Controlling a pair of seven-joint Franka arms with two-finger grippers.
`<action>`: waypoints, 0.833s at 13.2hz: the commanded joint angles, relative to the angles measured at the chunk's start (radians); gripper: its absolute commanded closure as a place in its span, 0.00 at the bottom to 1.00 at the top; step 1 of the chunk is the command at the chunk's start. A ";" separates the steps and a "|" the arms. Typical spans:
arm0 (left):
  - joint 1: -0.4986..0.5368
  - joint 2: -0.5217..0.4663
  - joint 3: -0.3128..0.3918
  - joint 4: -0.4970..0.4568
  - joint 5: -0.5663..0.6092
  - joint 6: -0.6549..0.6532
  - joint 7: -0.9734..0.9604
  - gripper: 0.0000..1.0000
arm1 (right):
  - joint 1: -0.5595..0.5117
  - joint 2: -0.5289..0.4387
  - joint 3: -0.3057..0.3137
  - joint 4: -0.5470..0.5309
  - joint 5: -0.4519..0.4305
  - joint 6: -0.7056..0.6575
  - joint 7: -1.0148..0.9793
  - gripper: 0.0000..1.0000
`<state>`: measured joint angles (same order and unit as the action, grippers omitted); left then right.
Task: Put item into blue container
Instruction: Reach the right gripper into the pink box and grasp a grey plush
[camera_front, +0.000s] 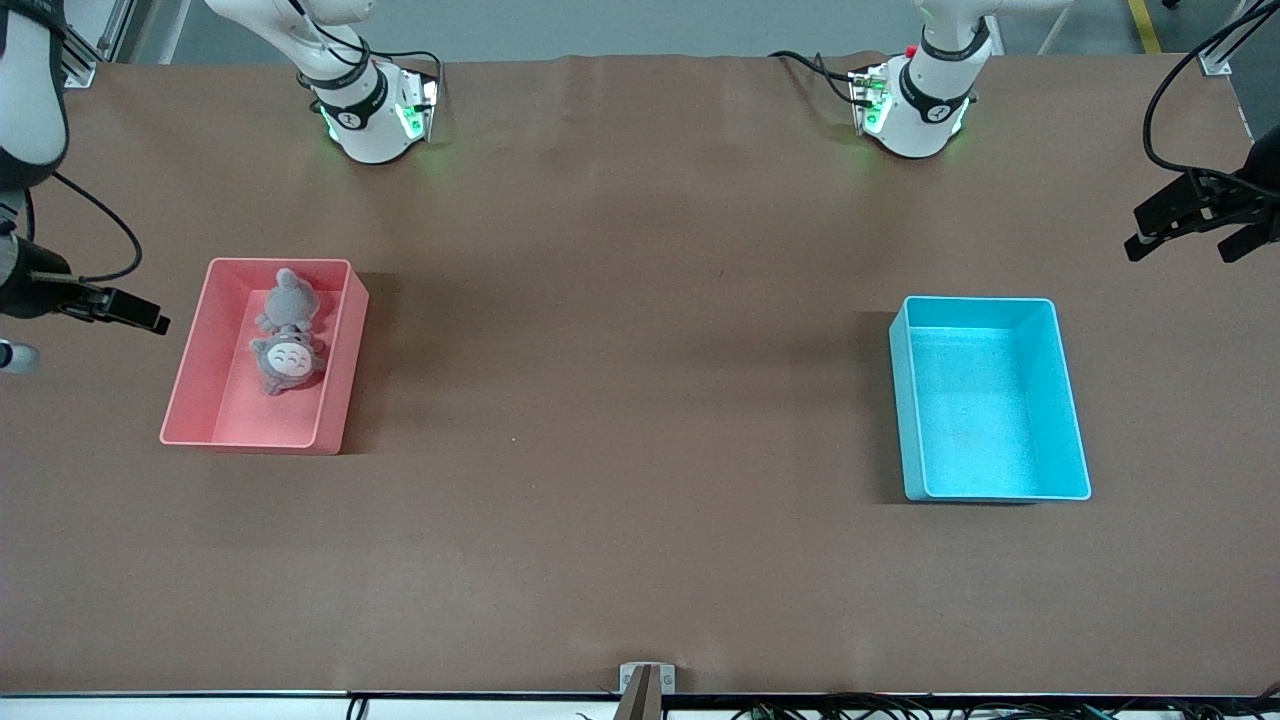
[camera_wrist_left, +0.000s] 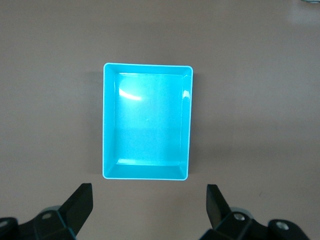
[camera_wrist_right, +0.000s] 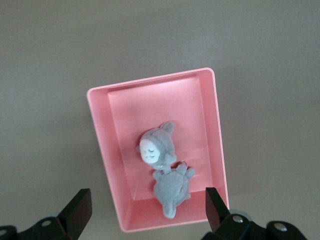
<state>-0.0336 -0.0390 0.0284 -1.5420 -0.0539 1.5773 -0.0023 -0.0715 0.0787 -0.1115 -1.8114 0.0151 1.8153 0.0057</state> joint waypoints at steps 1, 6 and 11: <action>0.001 0.005 -0.004 0.022 0.014 -0.016 -0.008 0.00 | -0.051 -0.025 0.012 -0.150 -0.003 0.143 -0.044 0.00; 0.001 0.005 -0.004 0.022 0.014 -0.016 -0.008 0.00 | -0.044 -0.001 0.015 -0.446 0.009 0.534 -0.044 0.00; 0.003 0.005 -0.004 0.022 0.014 -0.016 -0.007 0.00 | -0.040 0.120 0.018 -0.485 0.042 0.669 -0.044 0.00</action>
<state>-0.0335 -0.0390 0.0284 -1.5410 -0.0539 1.5773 -0.0023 -0.1115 0.1691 -0.0990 -2.2816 0.0253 2.4380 -0.0288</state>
